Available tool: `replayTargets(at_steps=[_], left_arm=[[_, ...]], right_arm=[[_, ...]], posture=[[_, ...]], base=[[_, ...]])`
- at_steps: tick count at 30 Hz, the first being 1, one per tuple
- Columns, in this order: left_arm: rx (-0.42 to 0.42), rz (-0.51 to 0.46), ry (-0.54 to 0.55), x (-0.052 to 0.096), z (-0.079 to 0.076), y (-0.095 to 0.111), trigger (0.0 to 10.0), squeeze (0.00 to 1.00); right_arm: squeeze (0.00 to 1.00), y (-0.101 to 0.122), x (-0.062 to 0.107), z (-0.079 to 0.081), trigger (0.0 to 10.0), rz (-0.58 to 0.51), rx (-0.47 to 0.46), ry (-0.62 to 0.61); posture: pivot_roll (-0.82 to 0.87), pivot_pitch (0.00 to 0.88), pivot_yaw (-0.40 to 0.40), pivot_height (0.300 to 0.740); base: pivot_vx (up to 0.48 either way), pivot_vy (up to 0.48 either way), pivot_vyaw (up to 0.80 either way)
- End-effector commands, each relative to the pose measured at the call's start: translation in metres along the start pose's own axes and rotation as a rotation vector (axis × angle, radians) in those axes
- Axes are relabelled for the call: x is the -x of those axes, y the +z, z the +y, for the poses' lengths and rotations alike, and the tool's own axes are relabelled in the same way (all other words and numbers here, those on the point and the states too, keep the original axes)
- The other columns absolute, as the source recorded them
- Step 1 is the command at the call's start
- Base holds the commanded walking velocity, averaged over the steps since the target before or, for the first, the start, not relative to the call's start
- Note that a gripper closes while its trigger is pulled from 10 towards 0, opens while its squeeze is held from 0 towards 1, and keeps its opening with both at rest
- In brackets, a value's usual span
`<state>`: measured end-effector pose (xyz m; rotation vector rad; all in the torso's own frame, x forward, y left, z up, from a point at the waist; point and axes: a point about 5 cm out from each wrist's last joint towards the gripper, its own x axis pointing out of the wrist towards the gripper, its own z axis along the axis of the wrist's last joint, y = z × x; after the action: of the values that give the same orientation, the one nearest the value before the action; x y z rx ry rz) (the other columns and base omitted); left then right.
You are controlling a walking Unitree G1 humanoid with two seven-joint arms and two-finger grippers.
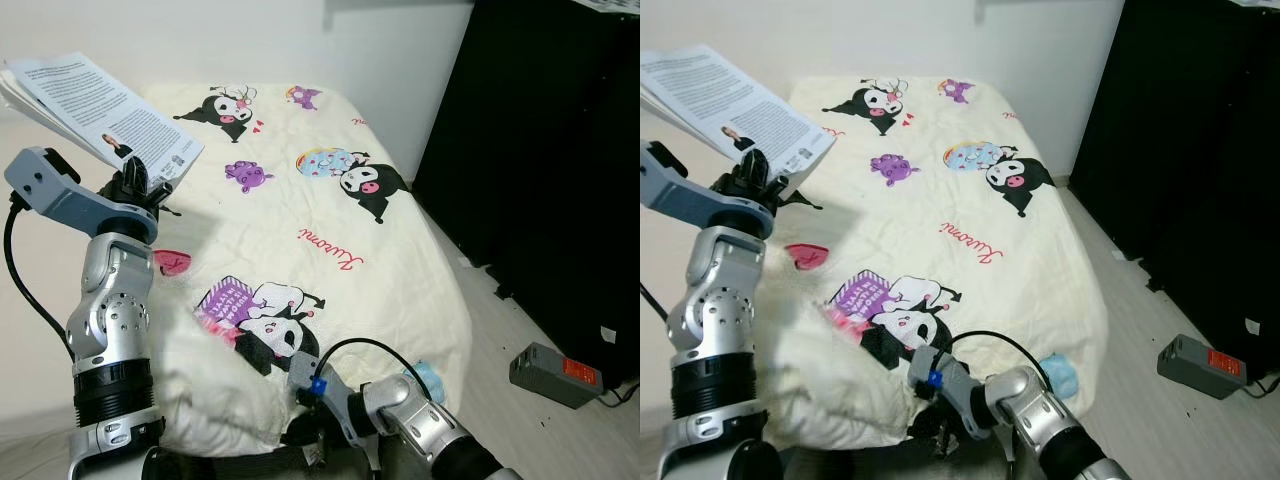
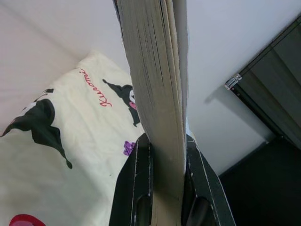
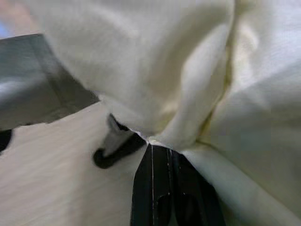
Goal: Clean up the room
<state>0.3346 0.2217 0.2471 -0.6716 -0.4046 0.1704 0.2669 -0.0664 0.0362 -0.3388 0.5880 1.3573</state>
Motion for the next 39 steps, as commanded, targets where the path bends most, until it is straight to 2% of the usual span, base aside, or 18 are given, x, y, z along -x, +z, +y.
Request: replayTargets(at_steps=[1,2,4,5,12,16,19,20,21,23,24,26,28,30,32,35,36,39], left_arm=[[0.014,-0.036,-0.026,-0.003,-0.008,0.003,0.0,0.0],[0.015,-0.037,-0.027,-0.003,-0.008,0.003,0.0,0.0],[0.016,-0.037,-0.028,-0.003,-0.008,0.003,0.0,0.0],[0.016,-0.038,-0.03,-0.004,-0.009,0.003,0.0,0.0],[0.002,-0.044,-0.05,-0.006,-0.013,0.003,0.0,0.0],[-0.024,-0.055,-0.055,-0.006,-0.013,0.004,0.0,0.0],[-0.127,-0.091,-0.057,-0.009,-0.01,0.011,0.0,0.0],[-0.209,-0.12,-0.056,-0.011,-0.008,0.018,0.0,0.0],[-0.209,-0.12,-0.056,-0.011,-0.008,0.018,0.0,0.0],[-0.422,-0.187,-0.052,-0.018,-0.004,0.038,0.0,0.0],[-0.422,-0.187,-0.052,-0.018,-0.004,0.038,0.0,0.0],[-0.543,-0.22,-0.051,-0.022,-0.003,0.049,0.0,0.0],[-0.894,-0.303,-0.085,-0.024,-0.009,0.064,0.0,0.0],[-1.103,-0.35,-0.109,-0.025,-0.013,0.069,0.0,0.0],[-1.116,-0.352,-0.113,-0.025,-0.012,0.069,0.0,0.0],[-1.01,-0.312,-0.12,-0.025,-0.009,0.064,0.0,0.0],[-0.884,-0.25,-0.145,-0.025,-0.008,0.055,0.0,0.0],[-0.799,-0.21,-0.166,-0.024,-0.008,0.049,0.0,0.0]], right_arm=[[0.0,-0.001,0.005,-0.006,10.0,0.01,-0.001,-0.061],[0.62,0.003,0.005,-0.007,10.0,-0.022,-0.021,-0.065],[0.62,0.006,0.006,-0.007,10.0,-0.045,-0.035,-0.066],[1.0,0.008,0.006,-0.007,10.0,-0.072,-0.051,-0.058],[1.0,0.018,0.004,-0.007,10.0,-0.161,-0.091,-0.066],[1.0,0.024,0.006,0.005,10.0,-0.203,-0.098,0.058],[1.0,0.027,0.013,0.011,10.0,-0.228,-0.11,0.125],[1.0,0.026,0.017,0.011,10.0,-0.228,-0.112,0.13],[1.0,0.026,0.017,0.011,10.0,-0.228,-0.112,0.13],[1.0,0.022,0.025,0.009,10.0,-0.215,-0.111,0.111],[1.0,0.022,0.025,0.009,10.0,-0.215,-0.111,0.111],[1.0,0.019,0.029,0.007,10.0,-0.212,-0.115,0.095],[1.0,0.013,0.036,0.006,10.0,-0.213,-0.136,0.069],[1.0,0.01,0.041,0.006,10.0,-0.218,-0.15,0.056],[1.0,0.014,0.044,0.003,10.0,-0.264,-0.163,0.03],[1.0,0.031,0.061,-0.012,10.0,-0.48,-0.244,-0.09],[0.63,0.04,0.071,-0.019,10.0,-0.597,-0.287,-0.128],[0.63,0.045,0.078,-0.023,10.0,-0.673,-0.315,-0.147]], posture=[[-0.06,0.063,-0.071,0.491],[-0.06,0.056,-0.07,0.491],[-0.06,0.056,-0.07,0.491],[-0.06,0.05,-0.069,0.491],[-0.06,0.038,-0.07,0.491],[-0.06,0.028,-0.072,0.491],[-0.07,0.02,-0.068,0.491],[-0.07,0.018,-0.067,0.491],[-0.07,0.018,-0.067,0.491],[-0.07,0.009,-0.067,0.491],[-0.07,0.009,-0.067,0.491],[-0.07,0.009,-0.067,0.491],[-0.07,0.001,-0.054,0.491],[-0.07,0.001,-0.053,0.491],[-0.08,0.0,-0.049,0.491],[-0.07,0.0,-0.046,0.491],[-0.07,0.0,-0.042,0.491],[-0.07,0.0,-0.042,0.491]], base=[[0.0,0.0,0.0],[0.0,0.0,0.0],[0.0,0.0,0.0],[0.0,0.0,0.0],[0.0,0.0,0.0],[0.0,0.0,0.0],[0.0,0.0,0.0],[0.0,0.0,0.0],[0.0,0.0,0.0],[0.0,0.0,0.0],[0.0,0.0,0.0],[0.0,0.0,0.0],[0.0,0.0,0.0],[0.0,0.0,0.0],[0.0,0.0,0.0],[0.0,0.0,0.0],[0.0,0.0,0.0],[0.0,0.0,0.0]])
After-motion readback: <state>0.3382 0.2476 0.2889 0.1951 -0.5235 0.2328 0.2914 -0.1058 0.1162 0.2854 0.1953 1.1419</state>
